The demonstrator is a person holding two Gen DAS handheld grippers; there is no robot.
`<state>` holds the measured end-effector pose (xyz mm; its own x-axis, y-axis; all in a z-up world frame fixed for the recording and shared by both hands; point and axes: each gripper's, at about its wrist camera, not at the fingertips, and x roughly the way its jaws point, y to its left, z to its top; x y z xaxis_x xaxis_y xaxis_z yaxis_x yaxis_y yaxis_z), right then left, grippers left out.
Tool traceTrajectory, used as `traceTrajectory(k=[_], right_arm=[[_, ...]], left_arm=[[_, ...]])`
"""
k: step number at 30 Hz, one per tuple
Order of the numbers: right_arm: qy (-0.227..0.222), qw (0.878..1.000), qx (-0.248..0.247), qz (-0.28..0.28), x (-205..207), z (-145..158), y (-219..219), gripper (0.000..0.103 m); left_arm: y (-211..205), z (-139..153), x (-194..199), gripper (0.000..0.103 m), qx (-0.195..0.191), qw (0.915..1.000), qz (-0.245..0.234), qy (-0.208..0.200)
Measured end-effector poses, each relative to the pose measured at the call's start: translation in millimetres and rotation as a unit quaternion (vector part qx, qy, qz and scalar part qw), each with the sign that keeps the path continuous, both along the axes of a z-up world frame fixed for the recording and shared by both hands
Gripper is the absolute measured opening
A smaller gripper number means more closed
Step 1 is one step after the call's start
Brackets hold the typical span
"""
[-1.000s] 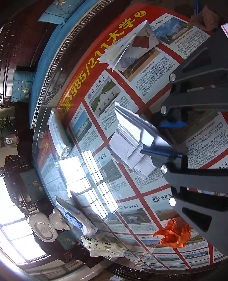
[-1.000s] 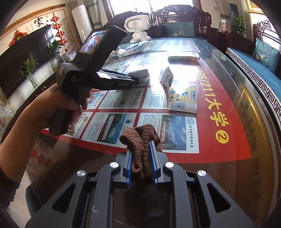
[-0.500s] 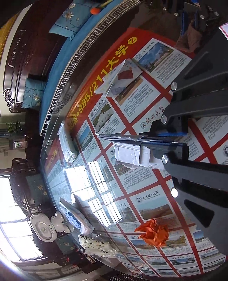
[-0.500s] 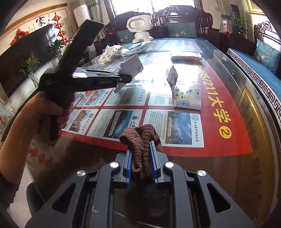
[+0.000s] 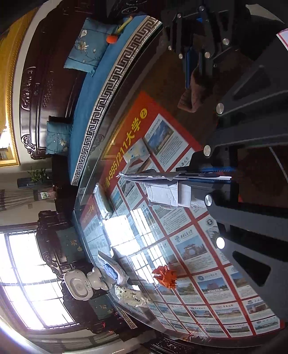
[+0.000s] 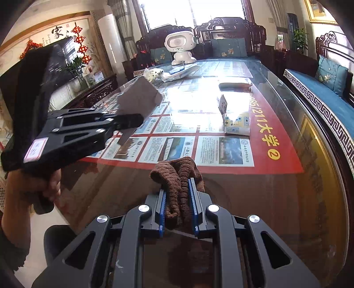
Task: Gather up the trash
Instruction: 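Carry the white papers and brown glove over the bin with both tools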
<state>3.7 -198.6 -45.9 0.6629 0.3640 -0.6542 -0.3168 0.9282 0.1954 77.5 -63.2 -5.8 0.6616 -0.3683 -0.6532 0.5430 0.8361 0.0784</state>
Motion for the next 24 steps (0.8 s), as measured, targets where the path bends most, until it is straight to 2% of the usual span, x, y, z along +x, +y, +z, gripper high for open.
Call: traceTrajectory(k=[7,14,19,22,24], right_arm=[[-0.026,1.000,0.013,0.008,-54,20,1,0.018],[-0.058,0.997,0.029,0.046,-129,36,7,0.018],[-0.047,0.996,0.032,0.065,-181,22,7,0.018],[-0.037,0.997,0.028,0.059,-203,7,8,0.018],[-0.014,0.998,0.034,0.058,-216,-10,8,0.018]], left_arm=[[23,14,-74,0.005,-0.024,0.9995,0.004,-0.020],[40,15,-157,0.005,-0.043,0.9986,-0.005,-0.030],[43,-13,-212,0.005,-0.034,0.9990,-0.030,-0.002],[41,-41,-235,0.005,-0.044,0.9976,-0.038,0.037],[39,-66,-245,0.005,-0.052,0.9952,-0.043,0.071]])
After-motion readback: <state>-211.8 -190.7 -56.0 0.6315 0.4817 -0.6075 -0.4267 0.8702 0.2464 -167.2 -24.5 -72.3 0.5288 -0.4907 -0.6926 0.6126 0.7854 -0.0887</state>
